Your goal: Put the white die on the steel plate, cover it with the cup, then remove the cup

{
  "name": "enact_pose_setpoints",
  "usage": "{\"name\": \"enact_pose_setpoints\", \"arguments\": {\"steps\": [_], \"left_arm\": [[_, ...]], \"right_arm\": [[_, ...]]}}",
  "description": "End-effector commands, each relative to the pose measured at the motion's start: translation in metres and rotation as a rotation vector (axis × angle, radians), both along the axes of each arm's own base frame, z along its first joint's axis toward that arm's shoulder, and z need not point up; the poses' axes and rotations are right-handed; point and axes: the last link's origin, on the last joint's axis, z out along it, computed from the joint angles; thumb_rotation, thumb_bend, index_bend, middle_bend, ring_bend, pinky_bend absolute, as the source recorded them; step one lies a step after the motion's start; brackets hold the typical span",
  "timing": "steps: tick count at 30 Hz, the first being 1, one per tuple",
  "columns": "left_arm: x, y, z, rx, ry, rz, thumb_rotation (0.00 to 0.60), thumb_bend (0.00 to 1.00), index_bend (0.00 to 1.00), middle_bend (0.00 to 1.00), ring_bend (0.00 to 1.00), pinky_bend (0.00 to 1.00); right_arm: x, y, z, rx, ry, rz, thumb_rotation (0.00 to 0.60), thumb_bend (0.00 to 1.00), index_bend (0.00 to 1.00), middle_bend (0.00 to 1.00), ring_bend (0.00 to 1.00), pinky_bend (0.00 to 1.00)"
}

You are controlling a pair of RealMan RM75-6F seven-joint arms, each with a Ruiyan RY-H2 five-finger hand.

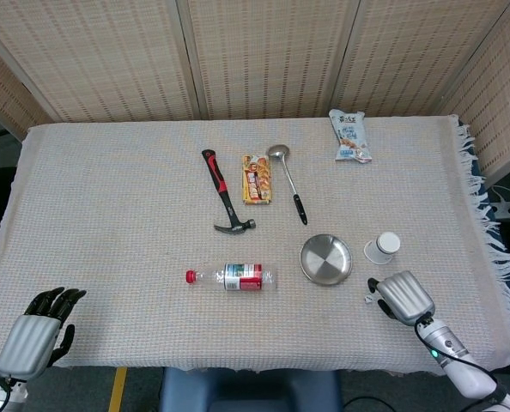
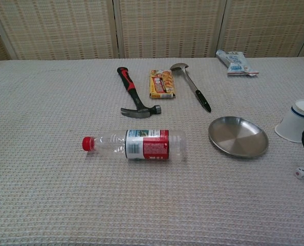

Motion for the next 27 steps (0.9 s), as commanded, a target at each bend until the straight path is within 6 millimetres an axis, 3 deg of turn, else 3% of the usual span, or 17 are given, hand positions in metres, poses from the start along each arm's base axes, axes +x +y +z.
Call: {"name": "enact_pose_setpoints", "arguments": {"steps": [1, 9, 27], "left_arm": [[0.000, 0.000, 0.000, -0.001, 0.001, -0.001, 0.600, 0.58, 0.16, 0.17, 0.12, 0.18], [0.000, 0.000, 0.000, 0.001, 0.001, 0.000, 0.600, 0.58, 0.16, 0.17, 0.12, 0.18], [0.000, 0.000, 0.000, -0.001, 0.002, 0.000, 0.600, 0.58, 0.16, 0.17, 0.13, 0.18]], "right_arm": [[-0.004, 0.001, -0.001, 0.018, -0.005, -0.031, 0.600, 0.29, 0.44, 0.95, 0.84, 1.00], [-0.011, 0.001, -0.002, 0.033, -0.007, -0.067, 0.600, 0.19, 0.36, 0.95, 0.84, 1.00], [-0.026, -0.002, -0.017, 0.054, -0.055, -0.097, 0.600, 0.18, 0.40, 0.95, 0.84, 1.00]]}}
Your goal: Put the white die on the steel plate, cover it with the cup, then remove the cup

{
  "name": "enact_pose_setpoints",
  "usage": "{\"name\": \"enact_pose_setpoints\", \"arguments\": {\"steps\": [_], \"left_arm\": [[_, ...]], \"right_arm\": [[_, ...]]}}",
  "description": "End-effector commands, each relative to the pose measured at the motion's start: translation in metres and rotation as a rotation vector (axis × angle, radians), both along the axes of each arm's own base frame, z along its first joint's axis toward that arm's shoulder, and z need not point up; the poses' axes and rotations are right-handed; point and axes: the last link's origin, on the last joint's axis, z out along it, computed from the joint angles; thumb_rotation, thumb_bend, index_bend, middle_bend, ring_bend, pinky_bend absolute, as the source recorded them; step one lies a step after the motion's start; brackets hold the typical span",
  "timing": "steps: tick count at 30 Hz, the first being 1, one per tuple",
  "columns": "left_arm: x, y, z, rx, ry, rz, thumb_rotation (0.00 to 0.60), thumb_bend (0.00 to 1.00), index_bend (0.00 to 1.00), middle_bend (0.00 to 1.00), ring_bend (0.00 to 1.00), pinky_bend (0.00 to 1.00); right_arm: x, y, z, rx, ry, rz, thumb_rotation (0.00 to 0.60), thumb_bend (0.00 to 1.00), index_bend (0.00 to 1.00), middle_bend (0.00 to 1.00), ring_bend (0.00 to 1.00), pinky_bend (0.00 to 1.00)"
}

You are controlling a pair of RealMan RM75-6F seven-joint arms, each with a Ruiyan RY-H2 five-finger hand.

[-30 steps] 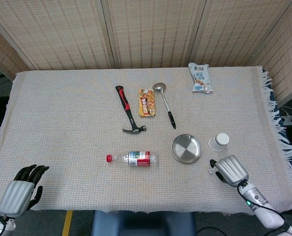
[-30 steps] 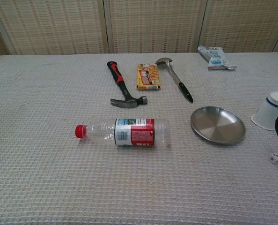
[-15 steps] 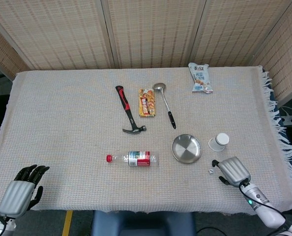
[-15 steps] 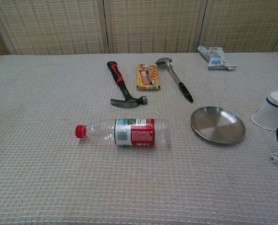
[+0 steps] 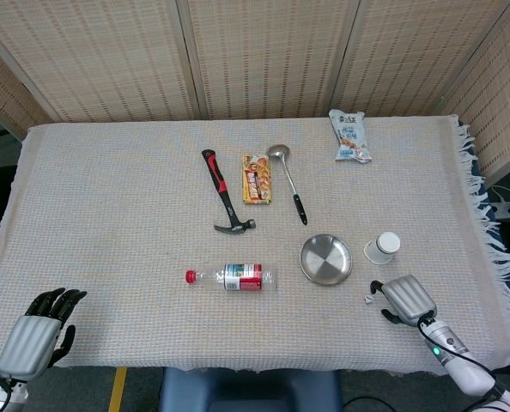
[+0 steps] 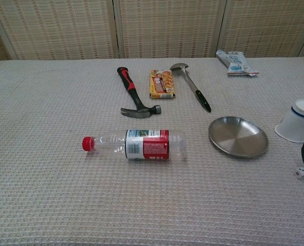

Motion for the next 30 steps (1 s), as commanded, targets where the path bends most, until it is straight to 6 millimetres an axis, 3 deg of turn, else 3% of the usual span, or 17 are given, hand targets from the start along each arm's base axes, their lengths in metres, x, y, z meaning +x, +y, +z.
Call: {"name": "enact_pose_setpoints", "arguments": {"steps": [1, 30], "left_arm": [[0.000, 0.000, 0.000, 0.001, -0.001, 0.001, 0.600, 0.58, 0.16, 0.17, 0.13, 0.18], [0.000, 0.000, 0.000, -0.002, 0.001, 0.002, 0.600, 0.58, 0.16, 0.17, 0.13, 0.18]], "right_arm": [[0.000, -0.001, -0.004, 0.008, -0.006, 0.006, 0.600, 0.18, 0.40, 0.95, 0.84, 1.00], [-0.003, -0.009, -0.017, 0.013, -0.053, 0.011, 0.600, 0.18, 0.42, 0.95, 0.84, 1.00]]}}
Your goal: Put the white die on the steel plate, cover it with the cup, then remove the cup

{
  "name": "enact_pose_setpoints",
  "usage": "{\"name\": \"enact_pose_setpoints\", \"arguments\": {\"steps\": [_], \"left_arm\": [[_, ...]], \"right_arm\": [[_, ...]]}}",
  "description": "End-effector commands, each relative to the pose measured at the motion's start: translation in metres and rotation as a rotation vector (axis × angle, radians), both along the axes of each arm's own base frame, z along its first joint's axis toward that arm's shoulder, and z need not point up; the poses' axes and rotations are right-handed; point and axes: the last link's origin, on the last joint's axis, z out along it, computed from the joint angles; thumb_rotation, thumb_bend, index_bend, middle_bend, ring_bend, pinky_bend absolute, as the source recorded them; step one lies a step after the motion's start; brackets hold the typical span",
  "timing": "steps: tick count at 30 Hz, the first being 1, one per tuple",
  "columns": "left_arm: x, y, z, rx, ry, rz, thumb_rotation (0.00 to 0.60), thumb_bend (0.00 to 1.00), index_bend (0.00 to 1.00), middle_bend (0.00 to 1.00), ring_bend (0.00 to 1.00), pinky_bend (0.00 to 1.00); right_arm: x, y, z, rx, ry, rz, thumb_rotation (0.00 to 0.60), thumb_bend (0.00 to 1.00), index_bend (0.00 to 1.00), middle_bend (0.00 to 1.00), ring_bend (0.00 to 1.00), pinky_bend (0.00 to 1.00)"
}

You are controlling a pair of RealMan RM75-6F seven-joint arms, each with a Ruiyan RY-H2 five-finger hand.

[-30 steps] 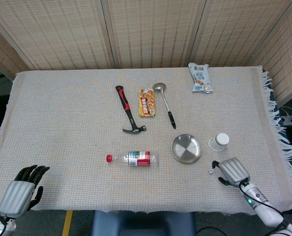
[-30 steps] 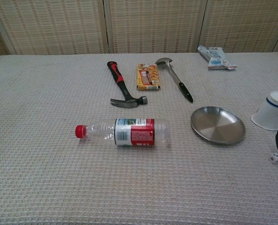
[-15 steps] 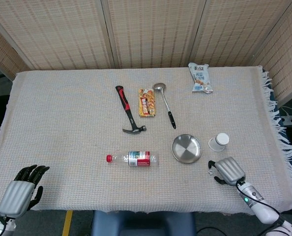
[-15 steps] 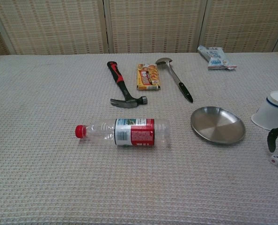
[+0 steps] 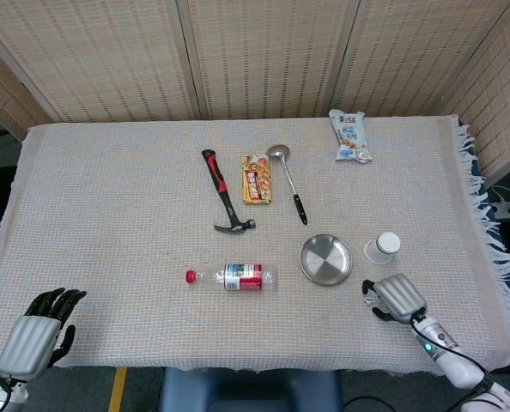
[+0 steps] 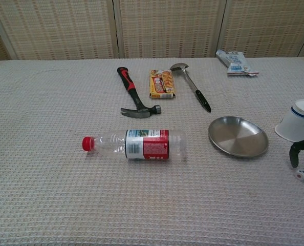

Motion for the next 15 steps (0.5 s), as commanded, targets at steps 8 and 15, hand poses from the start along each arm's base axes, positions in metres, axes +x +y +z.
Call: {"name": "enact_pose_setpoints", "arguments": {"steps": [8, 15], "left_arm": [[0.0000, 0.0000, -0.0006, -0.002, 0.002, 0.000, 0.600, 0.58, 0.16, 0.17, 0.13, 0.18], [0.0001, 0.0001, -0.0002, 0.001, 0.000, 0.000, 0.600, 0.58, 0.16, 0.17, 0.13, 0.18]], "right_arm": [[-0.0009, -0.0014, -0.0002, 0.006, -0.003, -0.010, 0.600, 0.22, 0.45, 0.96, 0.84, 1.00], [-0.0036, -0.0025, -0.0017, 0.010, -0.008, -0.022, 0.600, 0.29, 0.49, 0.96, 0.85, 1.00]]}}
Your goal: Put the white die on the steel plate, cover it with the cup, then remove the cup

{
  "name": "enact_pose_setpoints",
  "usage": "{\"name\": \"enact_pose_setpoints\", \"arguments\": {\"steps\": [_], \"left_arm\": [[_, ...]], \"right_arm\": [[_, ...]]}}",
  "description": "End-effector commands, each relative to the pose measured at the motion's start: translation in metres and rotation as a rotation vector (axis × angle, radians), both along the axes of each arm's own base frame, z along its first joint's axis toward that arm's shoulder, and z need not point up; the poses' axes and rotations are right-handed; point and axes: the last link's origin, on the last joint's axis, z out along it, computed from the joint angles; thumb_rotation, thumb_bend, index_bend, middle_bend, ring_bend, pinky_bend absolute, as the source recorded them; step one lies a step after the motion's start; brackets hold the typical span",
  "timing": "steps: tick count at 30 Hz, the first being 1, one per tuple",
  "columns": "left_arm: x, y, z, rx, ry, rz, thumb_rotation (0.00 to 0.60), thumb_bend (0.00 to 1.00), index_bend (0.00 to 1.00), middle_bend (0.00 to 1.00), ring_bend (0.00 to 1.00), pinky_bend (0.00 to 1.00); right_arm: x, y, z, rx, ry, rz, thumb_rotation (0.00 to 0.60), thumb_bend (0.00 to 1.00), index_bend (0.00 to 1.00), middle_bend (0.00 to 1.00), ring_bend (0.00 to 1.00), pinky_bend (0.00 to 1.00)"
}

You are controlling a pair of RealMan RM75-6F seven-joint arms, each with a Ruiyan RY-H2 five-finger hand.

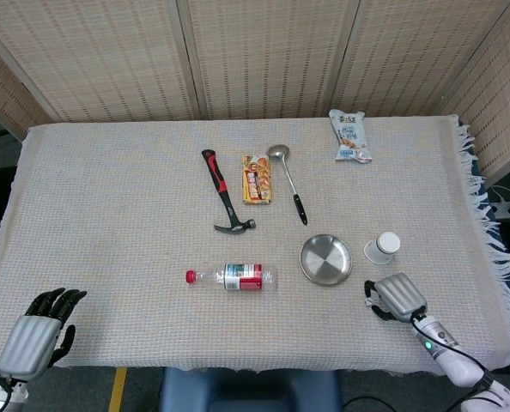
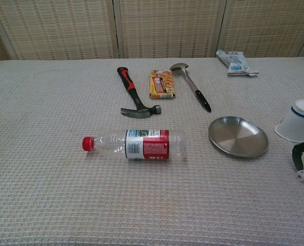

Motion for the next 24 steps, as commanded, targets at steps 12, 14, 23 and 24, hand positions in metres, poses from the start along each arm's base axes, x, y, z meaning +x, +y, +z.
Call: {"name": "enact_pose_setpoints", "arguments": {"steps": [12, 14, 23, 24], "left_arm": [[0.000, 0.000, 0.000, -0.001, 0.002, -0.001, 0.600, 0.58, 0.16, 0.17, 0.13, 0.18], [0.000, 0.000, -0.001, -0.002, 0.002, -0.001, 0.600, 0.58, 0.16, 0.17, 0.13, 0.18], [0.000, 0.000, -0.001, -0.003, 0.004, -0.001, 0.600, 0.58, 0.16, 0.17, 0.13, 0.18], [0.000, 0.000, -0.001, -0.002, 0.003, -0.001, 0.600, 0.58, 0.16, 0.17, 0.13, 0.18]], "right_arm": [[0.009, -0.006, 0.006, -0.044, -0.076, 0.033, 0.600, 0.36, 0.60, 0.98, 0.87, 1.00], [0.014, -0.010, 0.008, -0.066, -0.104, 0.045, 0.600, 0.36, 0.60, 0.98, 0.87, 1.00], [0.037, -0.056, 0.004, -0.161, -0.183, 0.059, 0.600, 0.36, 0.60, 0.98, 0.87, 1.00], [0.037, -0.060, 0.002, -0.163, -0.185, 0.055, 0.600, 0.36, 0.60, 0.98, 0.87, 1.00]]}}
